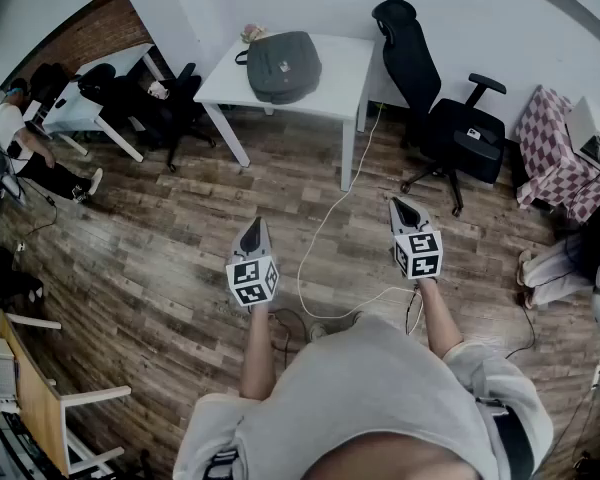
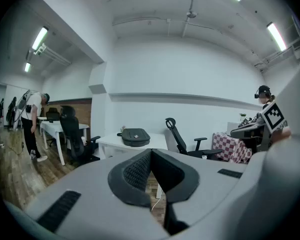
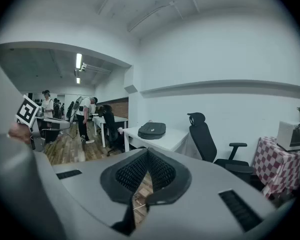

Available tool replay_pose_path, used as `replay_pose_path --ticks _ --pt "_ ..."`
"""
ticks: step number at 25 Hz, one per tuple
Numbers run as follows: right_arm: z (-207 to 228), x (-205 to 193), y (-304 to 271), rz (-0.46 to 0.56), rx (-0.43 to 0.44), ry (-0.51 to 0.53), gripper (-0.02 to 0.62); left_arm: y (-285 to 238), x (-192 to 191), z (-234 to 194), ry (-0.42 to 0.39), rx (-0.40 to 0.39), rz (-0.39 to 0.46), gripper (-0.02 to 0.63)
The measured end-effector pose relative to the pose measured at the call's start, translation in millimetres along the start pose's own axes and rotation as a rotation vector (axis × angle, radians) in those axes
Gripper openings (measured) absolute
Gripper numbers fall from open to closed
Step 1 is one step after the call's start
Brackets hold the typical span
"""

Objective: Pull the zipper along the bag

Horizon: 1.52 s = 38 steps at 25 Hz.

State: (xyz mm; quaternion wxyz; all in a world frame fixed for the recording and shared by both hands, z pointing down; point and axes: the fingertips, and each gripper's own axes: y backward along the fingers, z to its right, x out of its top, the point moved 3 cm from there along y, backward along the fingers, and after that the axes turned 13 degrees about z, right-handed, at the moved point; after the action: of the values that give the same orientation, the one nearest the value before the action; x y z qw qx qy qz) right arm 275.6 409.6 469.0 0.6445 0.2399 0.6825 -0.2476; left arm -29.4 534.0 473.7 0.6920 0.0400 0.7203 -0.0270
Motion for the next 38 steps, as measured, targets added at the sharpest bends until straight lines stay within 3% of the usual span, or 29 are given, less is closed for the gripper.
replay_pose_path --ticks 26,38 --pt "61.2 -23.7 -7.8 -0.016 0.089 -0.014 0.014 -25.9 -15.5 70.2 -0.022 0.061 -0.042 0.025" --pt "75.3 -35.8 -92.7 -0.031 0.096 -0.01 0.014 -116.2 -32.3 40.4 -0.009 0.036 -0.049 0.026"
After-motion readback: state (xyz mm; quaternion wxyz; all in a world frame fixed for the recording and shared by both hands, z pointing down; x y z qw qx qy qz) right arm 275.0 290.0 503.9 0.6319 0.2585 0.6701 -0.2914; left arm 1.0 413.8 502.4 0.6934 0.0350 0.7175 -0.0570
